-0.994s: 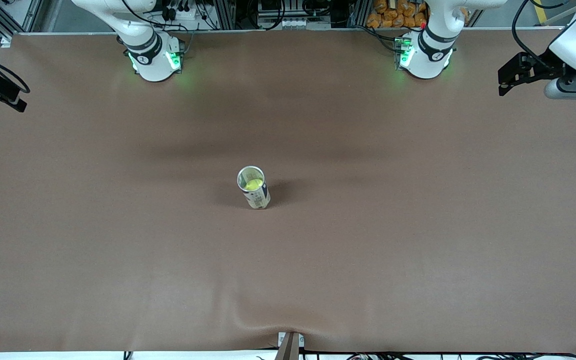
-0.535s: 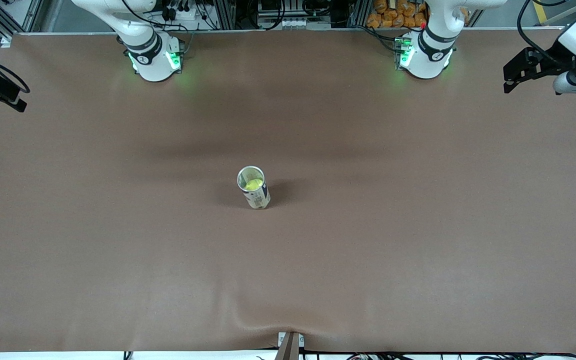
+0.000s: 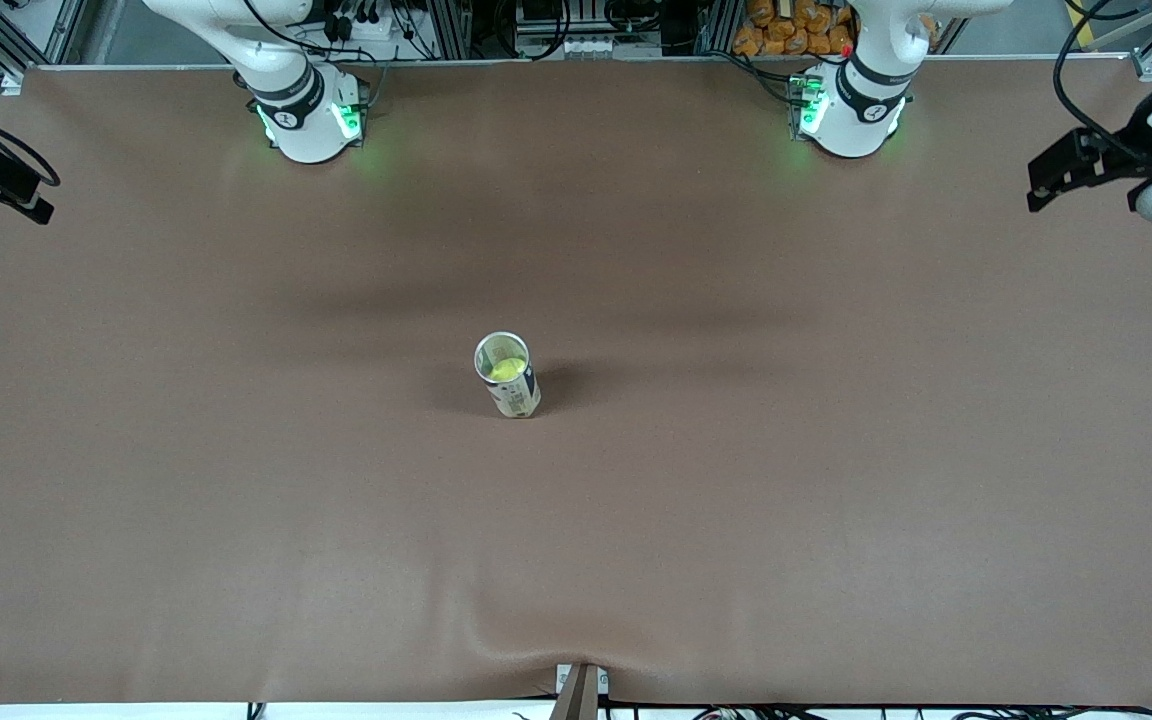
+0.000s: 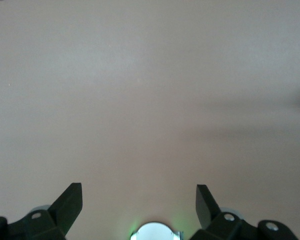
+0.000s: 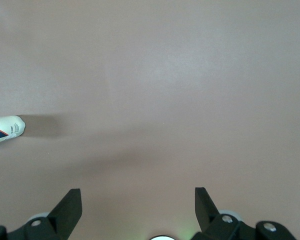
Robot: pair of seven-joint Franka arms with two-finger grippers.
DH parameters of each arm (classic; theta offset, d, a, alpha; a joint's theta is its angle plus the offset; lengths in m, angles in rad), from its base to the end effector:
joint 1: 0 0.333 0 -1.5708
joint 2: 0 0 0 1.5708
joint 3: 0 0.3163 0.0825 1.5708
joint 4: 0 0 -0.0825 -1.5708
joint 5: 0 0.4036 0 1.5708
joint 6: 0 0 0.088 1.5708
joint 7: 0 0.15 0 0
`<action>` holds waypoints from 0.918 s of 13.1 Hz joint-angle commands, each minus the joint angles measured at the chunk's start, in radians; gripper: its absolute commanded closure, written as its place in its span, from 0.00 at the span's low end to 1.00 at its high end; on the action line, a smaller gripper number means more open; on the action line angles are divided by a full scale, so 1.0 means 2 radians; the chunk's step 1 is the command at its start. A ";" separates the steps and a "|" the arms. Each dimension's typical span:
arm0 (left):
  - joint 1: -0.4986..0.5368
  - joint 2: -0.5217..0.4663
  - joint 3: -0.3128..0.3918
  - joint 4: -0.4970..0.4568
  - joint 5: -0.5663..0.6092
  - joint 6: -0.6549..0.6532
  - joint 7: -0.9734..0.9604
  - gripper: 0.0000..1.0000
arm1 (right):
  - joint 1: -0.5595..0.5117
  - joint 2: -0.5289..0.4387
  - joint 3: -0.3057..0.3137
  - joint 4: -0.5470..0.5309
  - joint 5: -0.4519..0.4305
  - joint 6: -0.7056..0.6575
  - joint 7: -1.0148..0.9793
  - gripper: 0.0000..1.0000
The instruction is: Insert tennis ball vertically with right arm
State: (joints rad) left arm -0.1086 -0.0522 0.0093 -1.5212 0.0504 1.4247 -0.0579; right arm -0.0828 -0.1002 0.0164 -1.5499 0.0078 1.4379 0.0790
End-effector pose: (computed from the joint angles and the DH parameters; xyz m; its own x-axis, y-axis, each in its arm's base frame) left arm 0.5384 -0.0453 0.6227 0.9986 -0.0341 -0.0412 -0.0362 -0.9980 -0.0521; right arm 0.5263 -0.0333 0.6356 0.9895 -0.1440 -0.0123 -0.1440 -0.9896 -0.0052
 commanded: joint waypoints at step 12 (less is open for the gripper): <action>0.039 -0.014 -0.046 -0.032 -0.024 0.036 0.004 0.00 | -0.002 0.003 0.003 0.010 -0.007 -0.006 0.009 0.00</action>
State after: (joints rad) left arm -0.0464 -0.0526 -0.0712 -1.5697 0.0384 1.4957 -0.0580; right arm -0.0828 -0.1002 0.0161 -1.5499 0.0078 1.4379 0.0797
